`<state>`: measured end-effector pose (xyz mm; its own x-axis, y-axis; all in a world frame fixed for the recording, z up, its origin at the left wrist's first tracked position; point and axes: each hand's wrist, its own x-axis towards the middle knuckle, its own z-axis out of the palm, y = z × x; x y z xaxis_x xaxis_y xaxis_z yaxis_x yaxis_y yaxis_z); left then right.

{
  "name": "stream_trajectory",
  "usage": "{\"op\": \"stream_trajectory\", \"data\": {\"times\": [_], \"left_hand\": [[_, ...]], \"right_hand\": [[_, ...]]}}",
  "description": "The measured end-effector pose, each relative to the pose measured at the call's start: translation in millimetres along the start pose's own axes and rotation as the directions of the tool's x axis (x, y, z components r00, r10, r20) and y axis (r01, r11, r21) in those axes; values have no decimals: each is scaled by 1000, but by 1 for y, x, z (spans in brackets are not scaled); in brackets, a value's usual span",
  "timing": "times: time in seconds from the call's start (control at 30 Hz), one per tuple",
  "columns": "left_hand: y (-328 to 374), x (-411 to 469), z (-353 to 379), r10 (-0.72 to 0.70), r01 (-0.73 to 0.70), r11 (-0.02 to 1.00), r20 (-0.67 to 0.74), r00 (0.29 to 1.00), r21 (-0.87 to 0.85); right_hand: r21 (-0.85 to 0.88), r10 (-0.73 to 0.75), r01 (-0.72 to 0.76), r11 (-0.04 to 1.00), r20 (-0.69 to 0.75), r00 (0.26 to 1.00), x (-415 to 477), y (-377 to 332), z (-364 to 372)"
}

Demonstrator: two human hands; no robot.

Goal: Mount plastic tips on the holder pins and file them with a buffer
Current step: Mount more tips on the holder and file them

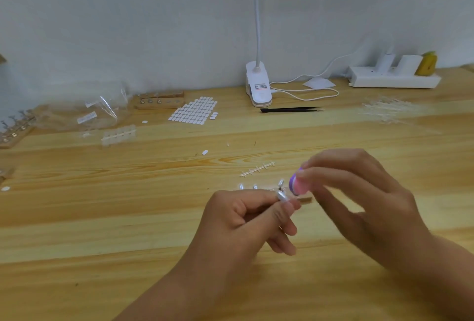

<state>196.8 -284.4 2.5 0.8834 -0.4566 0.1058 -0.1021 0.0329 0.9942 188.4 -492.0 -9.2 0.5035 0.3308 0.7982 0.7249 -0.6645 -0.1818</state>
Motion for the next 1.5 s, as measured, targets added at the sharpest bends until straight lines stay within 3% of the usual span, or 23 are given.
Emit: {"op": "stream_trajectory", "data": {"times": [0.07,0.17,0.23,0.4,0.6,1.0,1.17,1.5], "left_hand": [[1,0,0,23,-23,1000,16,1000,-12],[-1,2,2,45,-44,999,46,998,-9],[-3,2,3,56,-56,998,43,997,-1],[-3,2,1,29,-29,999,9,1000,-38],[0,3,1,-30,25,982,-22,999,-190],[5,4,-1,-92,99,951,37,995,-295],[5,3,2,-71,86,962,65,995,-261],[6,4,1,-90,108,955,80,993,-275]], "right_hand": [[33,60,-59,998,-37,998,1,0,-1],[111,20,-13,994,-57,998,-2,-13,4],[81,-11,16,997,-61,998,-4,-14,5],[-14,121,-124,992,-125,985,0,-4,-1],[8,-45,46,999,-61,997,-3,-13,5],[1,92,-92,996,-119,989,1,-8,1],[59,-1,5,998,-68,998,-3,-27,11],[61,2,2,998,-77,997,-1,-22,9]]}}
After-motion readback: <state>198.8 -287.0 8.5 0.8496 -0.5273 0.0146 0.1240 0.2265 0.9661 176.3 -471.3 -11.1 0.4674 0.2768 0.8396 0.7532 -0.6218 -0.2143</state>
